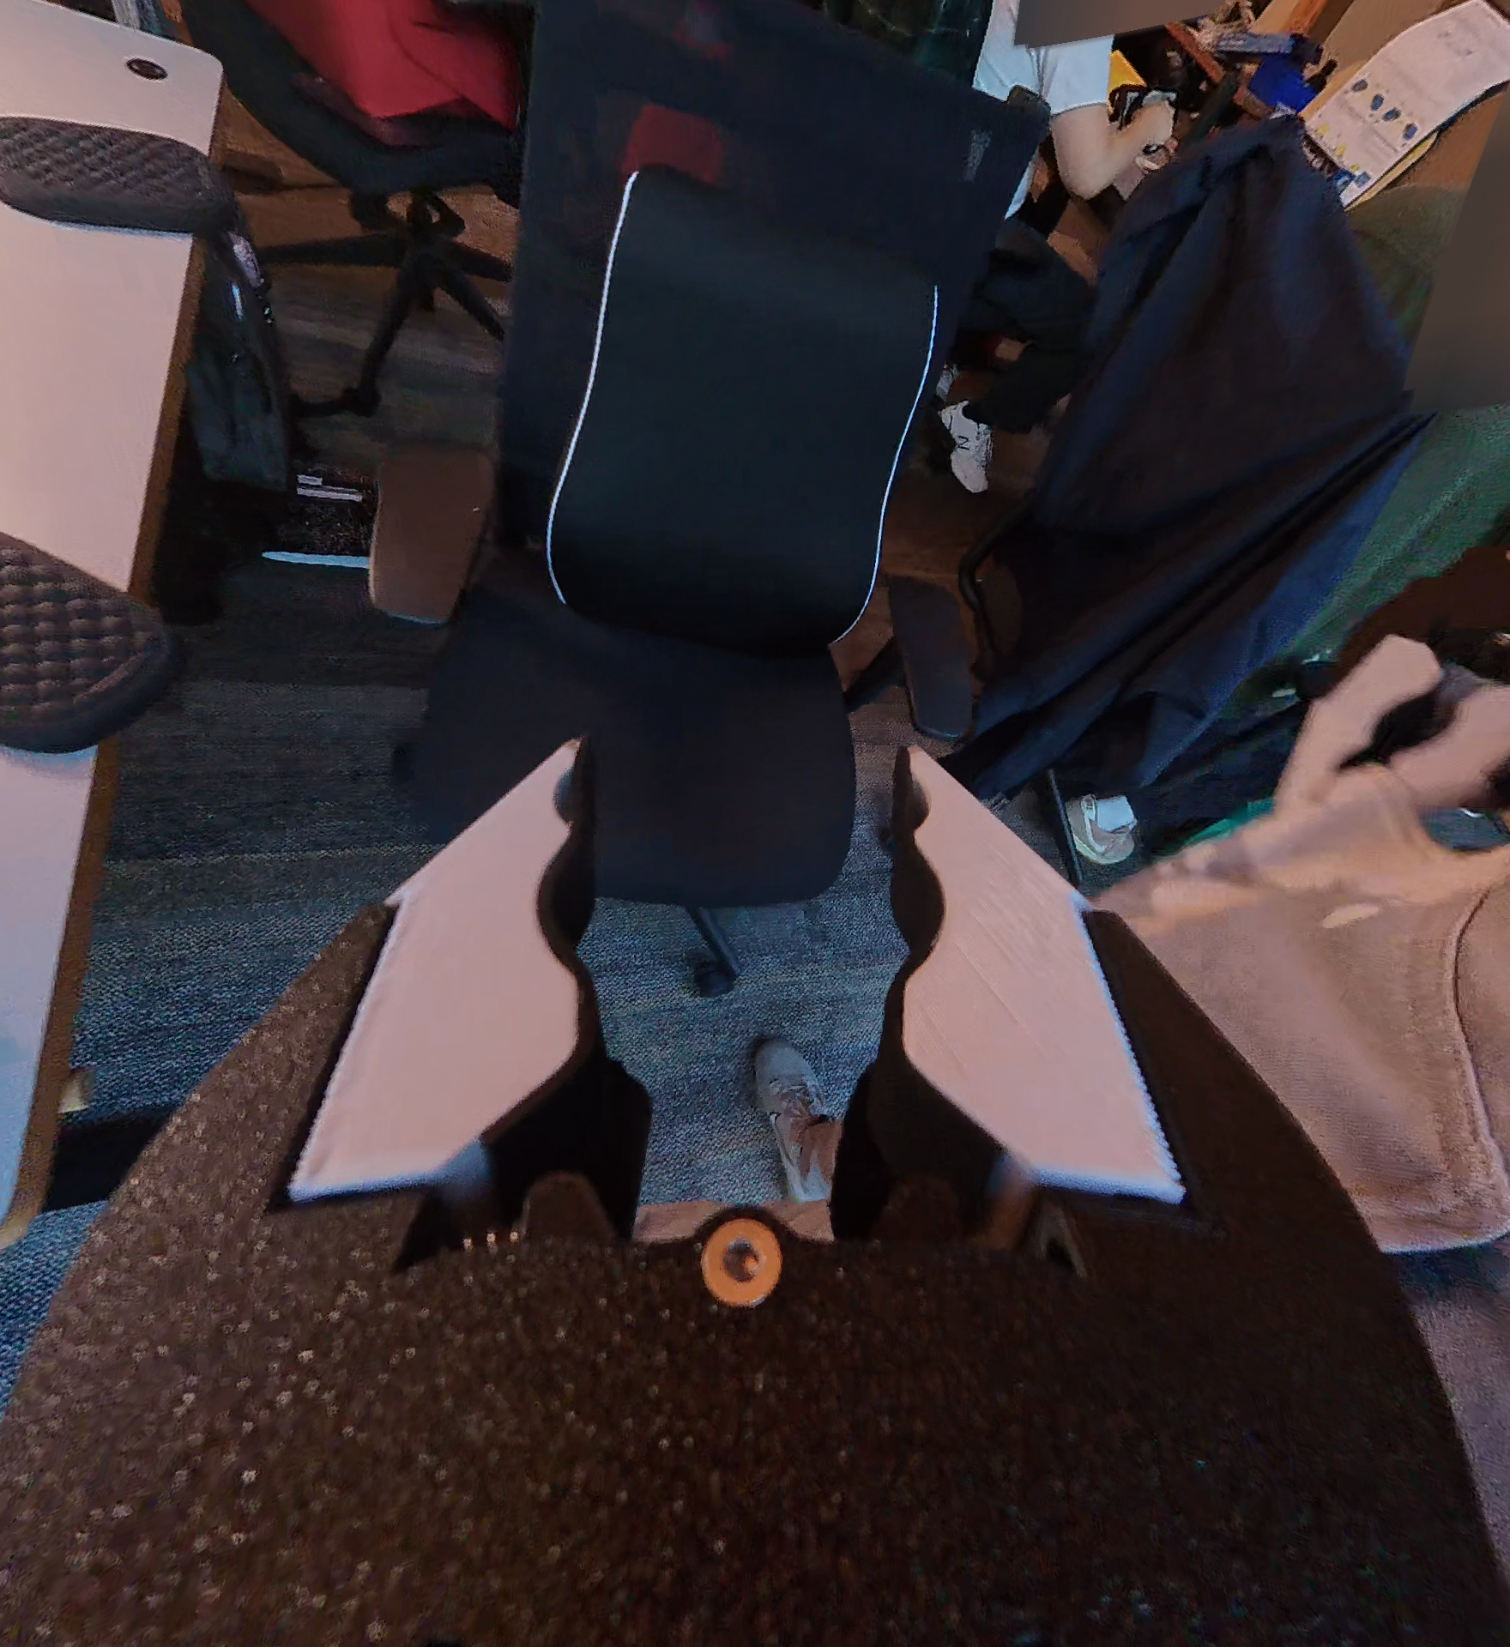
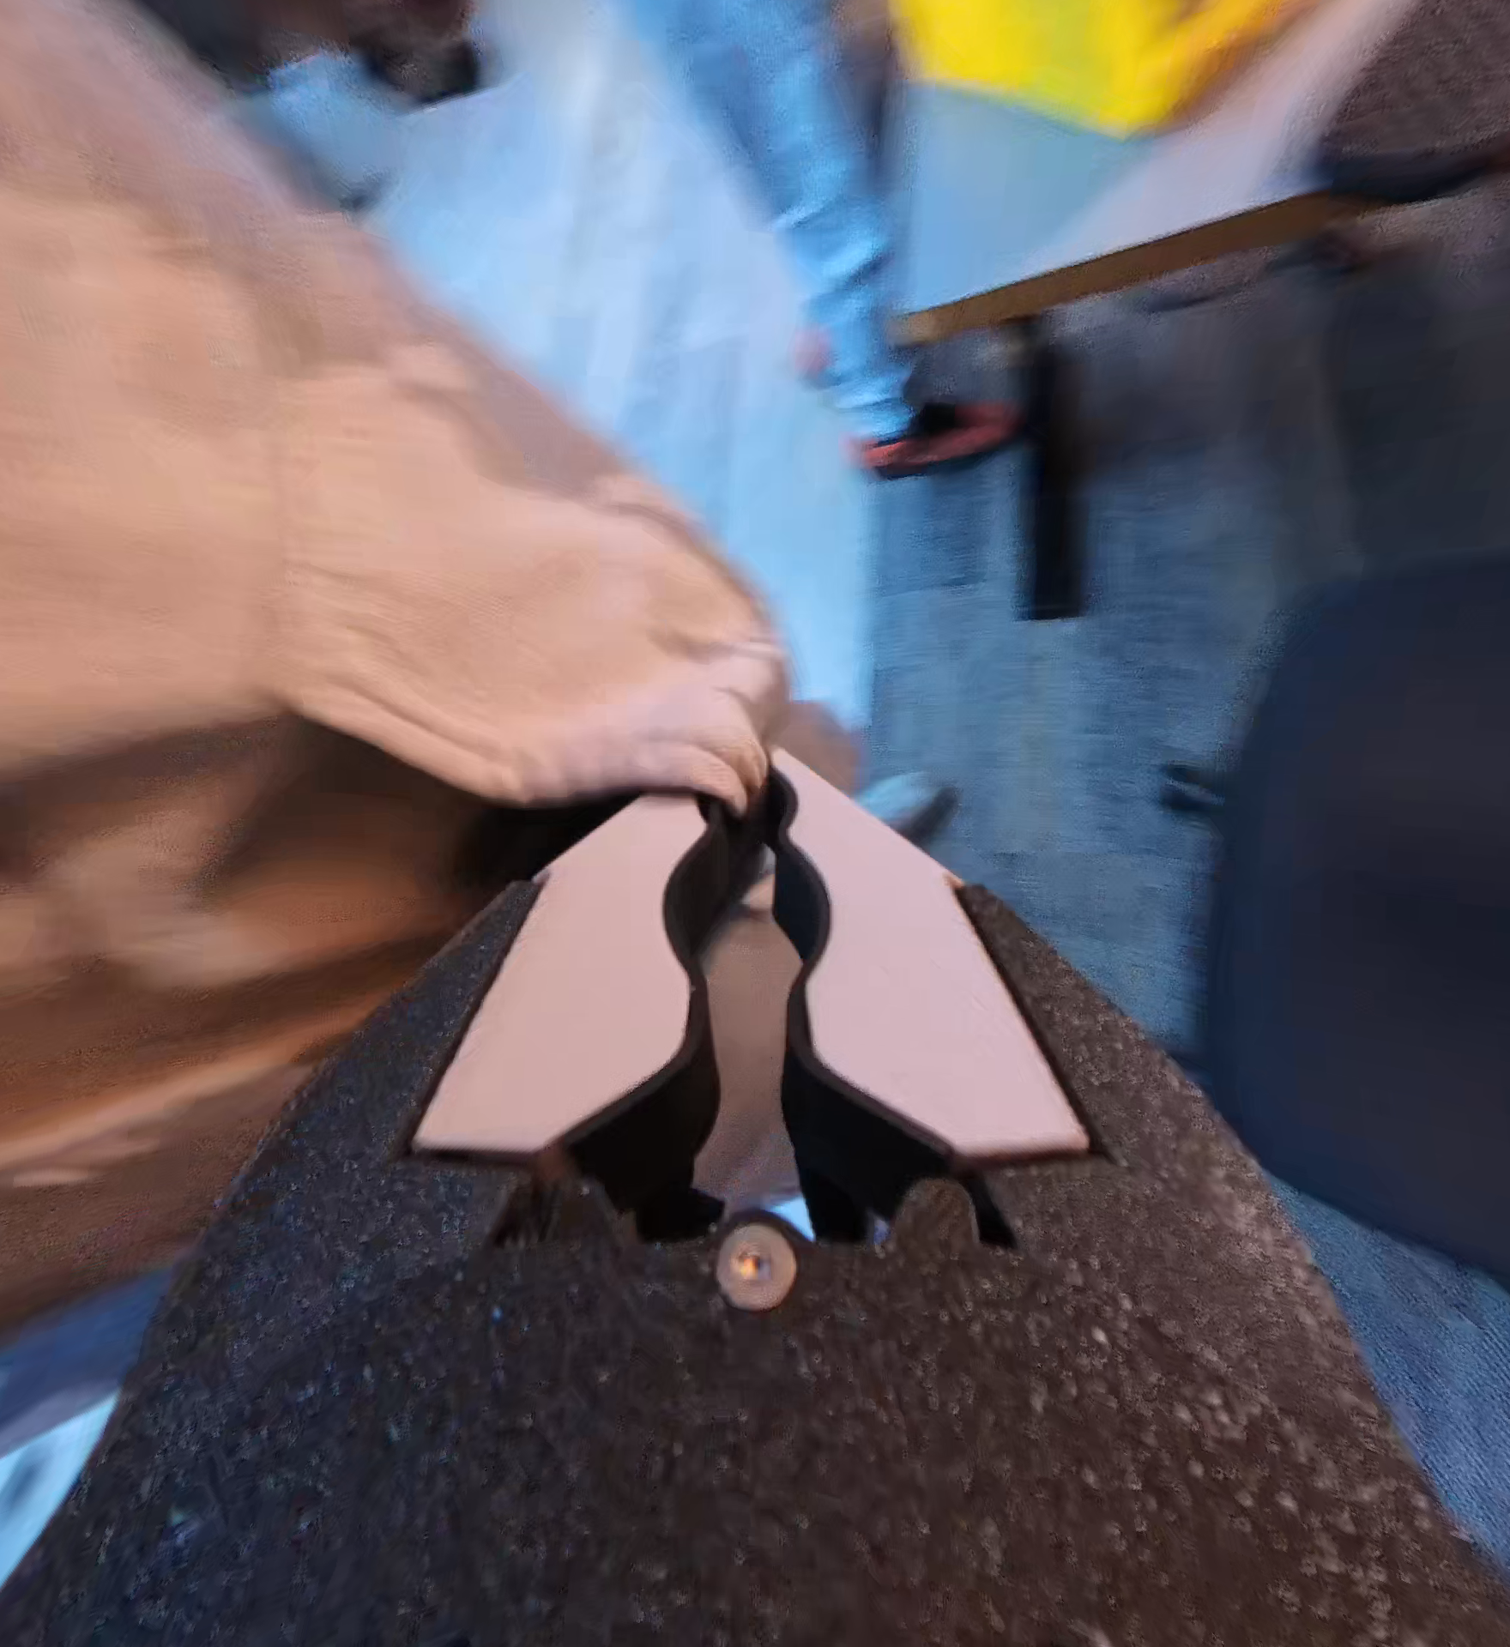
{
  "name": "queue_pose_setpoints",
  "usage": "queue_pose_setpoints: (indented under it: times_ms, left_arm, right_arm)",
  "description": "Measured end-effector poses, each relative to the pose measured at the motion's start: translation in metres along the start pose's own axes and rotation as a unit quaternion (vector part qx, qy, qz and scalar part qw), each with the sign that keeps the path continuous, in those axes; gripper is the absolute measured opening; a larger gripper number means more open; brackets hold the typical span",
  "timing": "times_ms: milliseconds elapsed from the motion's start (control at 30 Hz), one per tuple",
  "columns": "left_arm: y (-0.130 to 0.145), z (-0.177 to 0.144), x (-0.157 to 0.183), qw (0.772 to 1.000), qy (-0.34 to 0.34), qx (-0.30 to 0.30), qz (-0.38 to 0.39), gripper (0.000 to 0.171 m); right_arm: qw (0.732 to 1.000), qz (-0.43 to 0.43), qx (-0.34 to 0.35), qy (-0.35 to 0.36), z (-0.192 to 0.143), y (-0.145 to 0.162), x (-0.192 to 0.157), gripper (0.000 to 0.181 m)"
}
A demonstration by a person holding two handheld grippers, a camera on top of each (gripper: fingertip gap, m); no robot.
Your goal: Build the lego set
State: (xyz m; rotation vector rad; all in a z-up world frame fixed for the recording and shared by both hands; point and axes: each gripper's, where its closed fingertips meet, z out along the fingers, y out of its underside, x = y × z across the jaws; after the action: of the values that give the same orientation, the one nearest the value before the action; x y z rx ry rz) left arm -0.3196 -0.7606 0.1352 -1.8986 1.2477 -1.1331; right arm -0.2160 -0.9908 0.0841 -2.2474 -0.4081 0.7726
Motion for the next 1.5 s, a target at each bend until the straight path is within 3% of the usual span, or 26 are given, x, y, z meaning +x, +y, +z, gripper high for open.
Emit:
queue_pose_setpoints:
  times_ms: [33, 67, 133, 167, 200, 233, 300, 400, 467, 533, 600, 733, 867, 1067, 1233, 1333, 1500]
  left_arm:
    - [0.002, -0.009, -0.013, 1.000, 0.004, 0.000, 0.001, 0.065]
    - [0.004, -0.019, -0.027, 1.000, 0.008, 0.001, 0.001, 0.065]
    - [0.010, -0.037, -0.055, 1.000, 0.021, -0.002, -0.003, 0.065]
    - [0.015, -0.044, -0.068, 1.000, 0.028, -0.008, -0.005, 0.063]
    - [0.020, -0.049, -0.079, 0.999, 0.038, -0.019, -0.005, 0.062]
    - [0.025, -0.052, -0.085, 0.998, 0.054, -0.035, -0.001, 0.062]
    - [0.022, -0.056, -0.081, 0.993, 0.101, -0.057, 0.017, 0.062]
    - [0.005, -0.063, -0.055, 0.980, 0.176, -0.072, 0.062, 0.062]
    - [-0.001, -0.068, -0.040, 0.971, 0.205, -0.083, 0.090, 0.062]
    - [-0.003, -0.072, -0.029, 0.965, 0.224, -0.090, 0.103, 0.062]
    - [-0.002, -0.072, -0.018, 0.961, 0.237, -0.095, 0.102, 0.062]
    - [0.001, -0.069, 0.017, 0.950, 0.279, -0.105, 0.087, 0.062]
    - [0.004, -0.065, 0.061, 0.928, 0.326, -0.138, 0.121, 0.061]
    - [0.000, -0.051, 0.130, 0.887, 0.393, -0.195, 0.141, 0.058]
    - [0.016, -0.038, 0.166, 0.855, 0.424, -0.262, 0.146, 0.055]
    - [0.011, -0.014, 0.167, 0.877, 0.398, -0.241, 0.123, 0.055]
    - [-0.010, 0.034, 0.127, 0.948, 0.278, -0.138, 0.077, 0.054]
  right_arm:
    - [0.999, -0.016, -0.027, -0.044, 0.017, -0.004, -0.030, 0.000]
    - [0.998, -0.042, -0.041, -0.016, 0.025, -0.011, -0.032, 0.000]
    - [0.994, 0.020, -0.011, 0.106, 0.006, -0.037, 0.016, 0.000]
    - [0.990, 0.070, 0.027, 0.117, 0.000, -0.053, 0.024, 0.000]
    - [0.991, 0.083, 0.015, 0.104, 0.010, -0.060, 0.017, 0.000]
    - [0.993, 0.074, -0.043, 0.077, 0.030, -0.056, 0.000, 0.000]
    - [0.993, 0.014, -0.089, 0.074, 0.058, -0.069, -0.016, 0.000]
    - [0.995, 0.044, -0.052, 0.067, 0.071, -0.108, -0.013, 0.000]
    - [0.994, 0.034, -0.104, 0.023, 0.090, -0.095, -0.035, 0.000]
    - [0.995, 0.017, -0.089, 0.044, 0.097, -0.099, -0.033, 0.000]
    - [0.997, 0.061, -0.044, 0.029, 0.093, -0.110, -0.029, 0.002]
    - [0.996, 0.070, -0.057, 0.000, 0.098, -0.098, -0.026, 0.002]
    - [0.996, 0.057, -0.054, -0.041, 0.106, -0.104, -0.031, 0.004]
    - [0.995, -0.005, -0.061, -0.077, 0.099, -0.110, -0.020, 0.008]
    - [0.997, -0.027, -0.042, -0.060, 0.074, -0.099, -0.007, 0.008]
    - [0.999, -0.023, -0.026, -0.036, 0.048, -0.079, 0.007, 0.012]
    - [0.995, 0.061, 0.058, 0.061, -0.023, -0.048, 0.046, 0.025]
